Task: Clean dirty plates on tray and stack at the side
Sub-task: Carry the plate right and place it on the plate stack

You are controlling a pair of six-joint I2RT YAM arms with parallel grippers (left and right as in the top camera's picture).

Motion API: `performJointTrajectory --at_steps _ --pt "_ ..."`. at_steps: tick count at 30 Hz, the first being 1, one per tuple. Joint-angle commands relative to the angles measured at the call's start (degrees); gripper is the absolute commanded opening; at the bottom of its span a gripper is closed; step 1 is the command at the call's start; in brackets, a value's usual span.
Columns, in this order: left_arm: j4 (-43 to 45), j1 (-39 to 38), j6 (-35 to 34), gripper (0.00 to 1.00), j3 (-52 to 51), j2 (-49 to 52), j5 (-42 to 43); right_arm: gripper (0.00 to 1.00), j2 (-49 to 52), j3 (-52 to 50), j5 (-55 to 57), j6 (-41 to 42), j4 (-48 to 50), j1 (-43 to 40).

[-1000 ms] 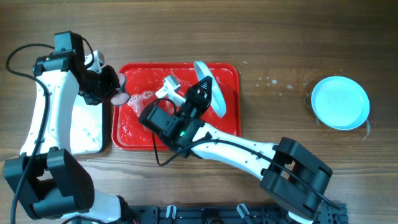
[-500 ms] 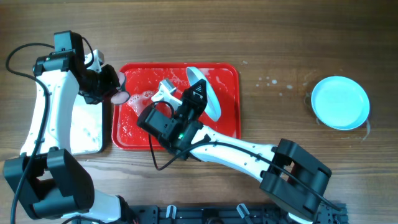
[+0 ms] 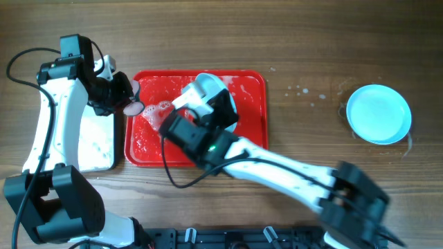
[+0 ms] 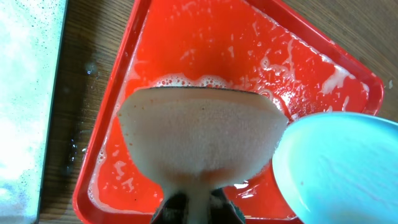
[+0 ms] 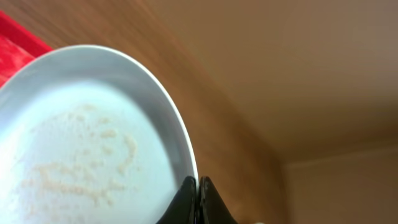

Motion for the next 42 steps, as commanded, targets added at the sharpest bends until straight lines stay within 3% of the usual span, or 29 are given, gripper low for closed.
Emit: performJointTrajectory --at_steps 1,3,10,17,26,33,37,42 --pt "0.15 0.04 -0.55 0.04 0.70 -0.90 1.11 0.04 -9.92 0.22 -16.13 13.49 -5.57 -7.45" --pt "0.15 0.04 -0.55 0.04 0.70 -0.90 1.11 0.04 -14.45 0.22 -24.98 18.69 -10.43 -14.36" --pt "0.17 0.04 -0.55 0.04 0.70 -0.90 1.11 0.04 -21.05 0.22 -38.80 29.83 -16.17 -36.50" --pt "0.24 0.04 -0.55 0.04 0.70 -0.90 1.09 0.04 -22.32 -3.30 -49.96 31.45 -14.45 -59.30" --pt "0.70 -0.04 -0.55 0.04 0.70 -0.90 1.09 0.04 -22.34 -12.59 -52.09 31.61 -6.95 -82.47" --pt "1.05 -0.04 -0.57 0.04 0.70 -0.90 1.09 0.04 -22.32 -22.82 -48.26 36.15 2.47 -88.52" --pt "1.27 -0.04 -0.57 0.04 0.70 -0.90 1.11 0.04 -22.27 -26.47 -43.10 40.68 4.50 -89.55" --pt "1.51 -0.04 -0.55 0.04 0.70 -0.90 1.11 0.04 -21.79 -29.73 -42.95 40.61 7.78 -89.57"
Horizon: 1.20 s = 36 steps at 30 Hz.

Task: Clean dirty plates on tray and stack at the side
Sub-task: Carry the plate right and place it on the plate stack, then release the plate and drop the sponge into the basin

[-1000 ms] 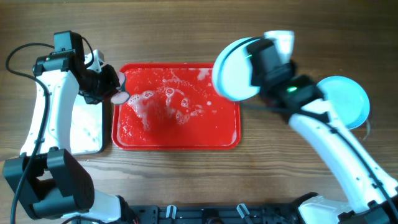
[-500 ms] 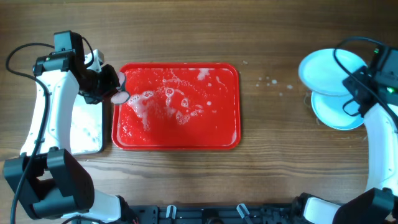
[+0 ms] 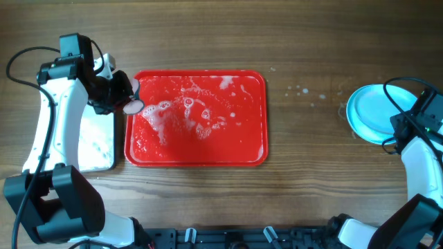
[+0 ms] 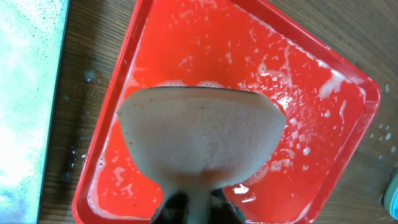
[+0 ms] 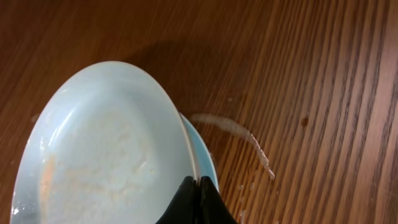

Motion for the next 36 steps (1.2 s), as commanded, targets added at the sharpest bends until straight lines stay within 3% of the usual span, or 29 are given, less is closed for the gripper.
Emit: performJointTrajectory --at_steps 1,4,6,7,8,9,10,13,18,20,24,27,34,36 --pt "0.42 -0.04 -0.55 0.04 0.70 -0.87 1.07 0.04 -0.46 -2.08 2.12 1.81 2.01 -0.22" --pt "0.83 -0.04 -0.57 0.04 0.70 -0.87 1.09 0.06 -0.46 -3.19 2.12 1.84 3.04 -0.22" --pt "0.81 -0.04 -0.57 0.04 0.70 -0.87 1.09 0.17 -0.46 -3.48 2.08 1.84 3.02 -0.22" --pt "0.76 -0.04 -0.57 0.04 0.70 -0.87 1.09 0.33 -0.46 -3.48 1.86 1.77 3.02 -0.22" --pt "0.79 -0.04 -0.57 0.05 0.70 -0.87 1.09 0.67 -0.46 -3.50 1.81 1.62 2.99 -0.22" --pt "0.79 -0.04 -0.57 0.05 0.70 -0.87 1.09 0.80 -0.46 -3.48 0.85 0.76 2.99 -0.22" --pt "0.76 -0.04 -0.57 0.04 0.70 -0.87 1.09 0.88 -0.48 -3.48 -0.61 -0.72 3.13 -0.22" --pt "0.55 -0.04 -0.57 0.04 0.83 -1.16 -0.13 1.00 -1.84 -2.40 -8.81 -7.91 3.41 -0.22" --pt "0.00 -0.04 -0.96 0.04 0.83 -5.84 -2.58 1.00 -11.56 -0.17 -37.97 -13.79 3.43 -0.15" --pt "-1.79 -0.04 -4.26 0.04 0.83 -8.26 -7.52 1.00 -15.76 -0.04 -43.04 -13.94 2.27 1.22" --pt "-6.49 -0.02 -10.45 0.04 0.79 -10.12 -24.17 0.99 -20.02 -0.02 -43.30 -18.25 -2.56 10.08" --pt "-6.29 0.72 -11.47 0.04 -0.35 -9.79 -30.01 1.00 -19.80 -0.02 -38.99 -18.21 -5.25 20.06" --pt "-1.68 9.35 -13.92 0.04 -4.74 -9.38 -31.61 1.00 -17.86 0.09 -25.92 -18.05 -5.81 46.66" --pt "0.81 10.80 -13.94 0.08 -6.64 -9.38 -31.52 0.99 -16.85 0.09 -24.65 -17.49 -5.84 50.75"
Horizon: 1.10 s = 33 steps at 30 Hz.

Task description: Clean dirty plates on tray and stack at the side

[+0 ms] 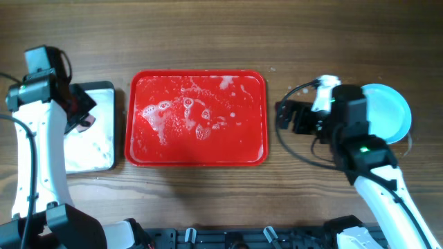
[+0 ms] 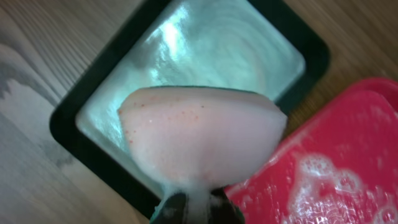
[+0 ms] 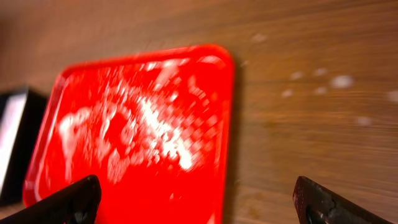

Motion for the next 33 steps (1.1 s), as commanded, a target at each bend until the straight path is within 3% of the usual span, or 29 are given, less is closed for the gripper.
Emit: performJointTrajectory --at_steps 1,6,8,10,19,25,33 --pt "3.30 2.75 -1.57 0.11 -3.80 0.39 -1.97 1.00 2.32 0.98 6.93 0.87 -0.37 7.96" --pt "5.66 2.86 -1.68 0.45 -7.58 0.39 -1.33 1.00 4.04 0.96 7.45 2.03 -1.20 10.58" --pt "5.62 2.86 -1.68 0.76 -7.93 0.39 -1.33 1.00 4.02 0.96 7.43 1.95 -1.55 10.58" --pt "5.64 2.86 -1.70 1.00 -7.93 0.39 -1.31 1.00 4.02 0.98 7.48 1.77 -1.66 10.58" --pt "4.17 2.84 -1.66 1.00 -5.81 -4.02 5.22 1.00 1.25 6.64 8.72 -2.56 -5.14 10.58" --pt "1.49 1.68 -1.46 1.00 -5.81 -16.52 17.70 1.00 -2.05 17.68 10.93 -6.32 -13.92 10.58" --pt "-0.04 -4.61 -1.46 1.00 -5.81 -34.97 18.21 1.00 -11.39 25.14 21.59 -13.35 -14.47 10.58"
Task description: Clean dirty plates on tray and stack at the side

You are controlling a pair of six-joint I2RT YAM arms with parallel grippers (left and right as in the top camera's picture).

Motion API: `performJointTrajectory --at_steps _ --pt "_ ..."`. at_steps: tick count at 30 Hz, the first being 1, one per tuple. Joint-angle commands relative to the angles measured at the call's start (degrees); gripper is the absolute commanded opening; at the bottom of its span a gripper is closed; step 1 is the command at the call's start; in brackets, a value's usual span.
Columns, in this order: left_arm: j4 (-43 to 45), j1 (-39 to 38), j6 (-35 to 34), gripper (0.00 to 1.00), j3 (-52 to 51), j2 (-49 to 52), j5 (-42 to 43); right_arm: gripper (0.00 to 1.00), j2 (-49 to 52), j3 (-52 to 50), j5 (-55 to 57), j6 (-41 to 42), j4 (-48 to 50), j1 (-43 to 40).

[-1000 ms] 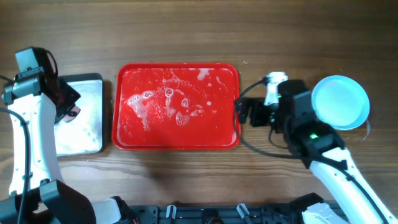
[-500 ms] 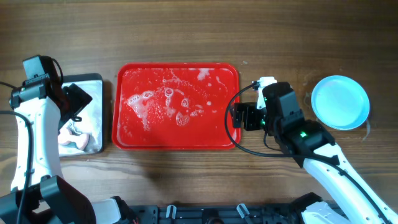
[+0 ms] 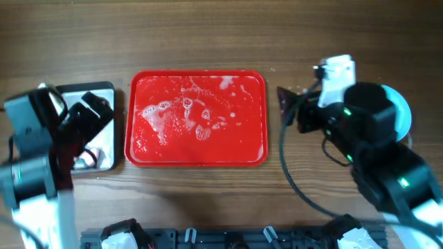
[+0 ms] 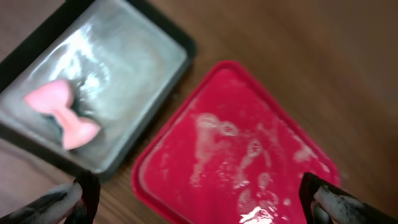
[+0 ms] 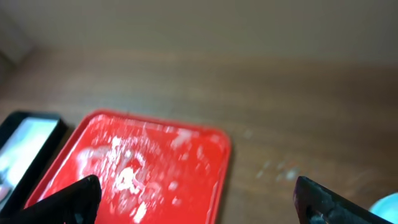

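Observation:
The red tray (image 3: 197,119) lies mid-table, wet with foam and with no plate on it. Light blue plates (image 3: 403,114) sit stacked at the far right, mostly hidden under my right arm. The pink sponge (image 4: 62,116) lies in the black-rimmed water basin (image 4: 124,68) left of the tray. My left gripper (image 4: 199,202) hangs open high above the tray's left end, holding nothing. My right gripper (image 5: 199,200) is open and empty too, raised between tray and plates and facing the tray (image 5: 146,165).
Water drops (image 3: 301,91) and a wet ring mark the wood between the tray and the plates. The basin (image 3: 104,88) stands close against the tray's left edge. A dark rail runs along the table's near edge.
My left gripper was shut on the sponge just over the basin. Now the sponge lies in the basin and that gripper is open and higher. The right arm has also risen, still open.
First my right gripper held a plate over the tray, with the sponge in my left gripper beside it. Then the plate was over the stack at the right. Later it lay on the stack, right gripper open, sponge over the basin. Now both grippers are empty.

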Motion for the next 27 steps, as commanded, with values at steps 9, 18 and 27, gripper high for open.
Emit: performJointTrajectory --at_steps 9,18,27 --pt "-0.55 -3.13 0.26 1.00 0.96 -13.81 1.03 1.00 -16.52 2.29 7.87 -3.13 0.96 0.28" --pt "-0.55 -3.13 0.24 1.00 0.96 -13.77 0.90 1.00 -17.33 2.27 6.73 -2.34 0.61 0.28" --pt "-0.57 -3.13 0.24 1.00 0.96 -13.77 0.92 1.00 -17.00 2.14 -0.31 3.67 -8.07 0.28"
